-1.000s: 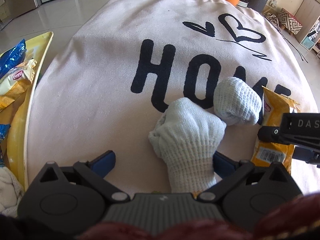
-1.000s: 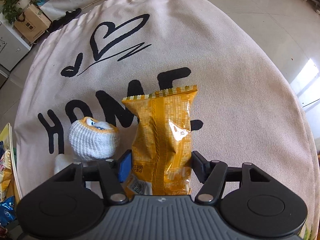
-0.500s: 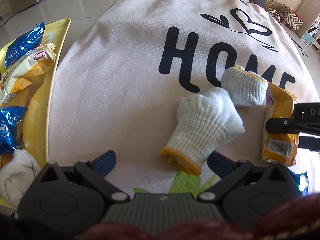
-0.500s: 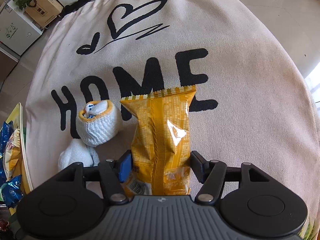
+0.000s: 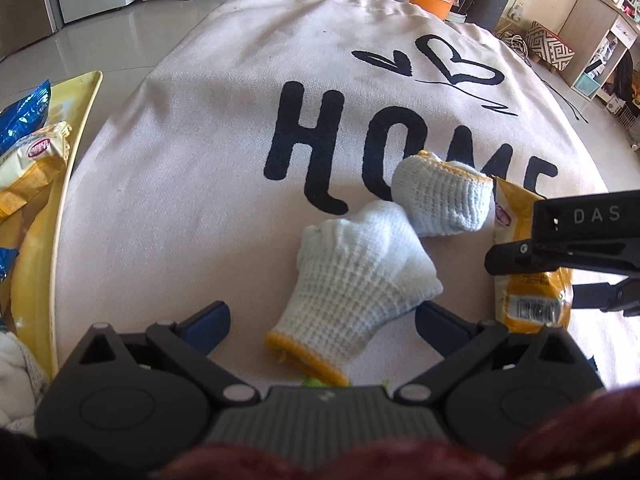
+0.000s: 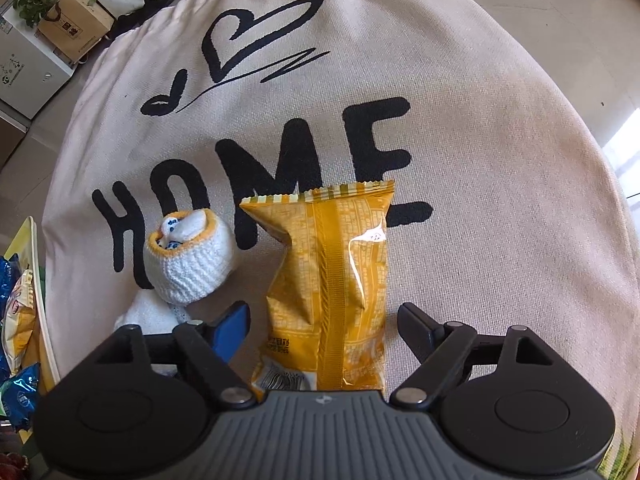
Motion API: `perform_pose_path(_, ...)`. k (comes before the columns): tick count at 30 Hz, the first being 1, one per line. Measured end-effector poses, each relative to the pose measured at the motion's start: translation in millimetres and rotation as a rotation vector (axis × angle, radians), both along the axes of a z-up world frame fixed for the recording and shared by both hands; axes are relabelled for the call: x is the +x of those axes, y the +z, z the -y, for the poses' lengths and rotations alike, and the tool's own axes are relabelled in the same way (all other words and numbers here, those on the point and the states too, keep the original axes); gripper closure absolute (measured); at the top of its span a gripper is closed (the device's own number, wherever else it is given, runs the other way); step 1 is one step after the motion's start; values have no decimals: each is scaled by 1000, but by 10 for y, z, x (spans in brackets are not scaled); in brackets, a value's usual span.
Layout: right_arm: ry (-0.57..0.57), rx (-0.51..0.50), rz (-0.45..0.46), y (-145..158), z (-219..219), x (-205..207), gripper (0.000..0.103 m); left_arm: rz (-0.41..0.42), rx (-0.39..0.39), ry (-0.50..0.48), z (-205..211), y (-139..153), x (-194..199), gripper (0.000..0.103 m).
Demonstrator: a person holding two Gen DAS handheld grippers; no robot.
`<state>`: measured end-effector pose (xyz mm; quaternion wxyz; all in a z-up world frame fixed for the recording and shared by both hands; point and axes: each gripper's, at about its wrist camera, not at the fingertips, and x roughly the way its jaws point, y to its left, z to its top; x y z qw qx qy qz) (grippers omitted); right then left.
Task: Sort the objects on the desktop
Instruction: 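Close the right tool on the yellow snack packet while the left tool aligns around the glove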
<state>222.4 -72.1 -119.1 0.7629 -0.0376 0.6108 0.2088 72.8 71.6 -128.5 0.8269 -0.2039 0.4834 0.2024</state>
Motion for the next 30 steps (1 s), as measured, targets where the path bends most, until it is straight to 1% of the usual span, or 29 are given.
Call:
perform_pose_path(2,8,-10,5,2,-12,-13,21,17,-9,-13,18,10,1,1)
perform_pose_path(4,8,-11,6,3,-10,-19,20,28,-1,-21,44,-2,43,1)
perform_pose_path(10,9,-12,10,9,23,-23,18,25,40,-35,81,-50,147,1)
perform_pose_path(13,14,-12,18,15,32,-39,19,35,37,-23,69,-59,147,2)
perform_pose_path(14,15,-8,22,23,38,-49,23,40,35,-11,60,-55,140,5)
perform_pose_path(15,18,-4,28,33,41,-56,30,42,40,-8,57,-45,139,11)
perform_pose_path(16,23,-1,33,44,41,-62,33,47,42,-14,55,-33,143,15)
perform_pose_path(17,28,-3,37,54,42,-66,40,55,37,-21,48,-16,144,25)
perform_pose_path(18,30,5,36,61,48,-66,42,64,22,-21,36,-1,141,32)
perform_pose_path(20,23,17,27,70,67,-64,43,72,-13,-17,11,21,135,40)
perform_pose_path(22,21,30,14,80,48,-102,44,71,-25,-15,3,35,125,42)
perform_pose_path(23,20,37,7,101,96,-34,44,70,-26,-15,-1,43,120,43)
perform_pose_path(25,14,55,-8,125,24,-95,44,64,-31,-6,-20,55,93,43)
perform_pose_path(27,23,70,-14,145,25,-107,44,47,-41,8,-67,63,37,43)
perform_pose_path(29,32,72,-14,141,-85,-177,44,24,-38,28,-127,85,-47,43)
perform_pose_path(30,31,73,-18,113,-130,-125,44,10,-32,39,-160,98,-96,43)
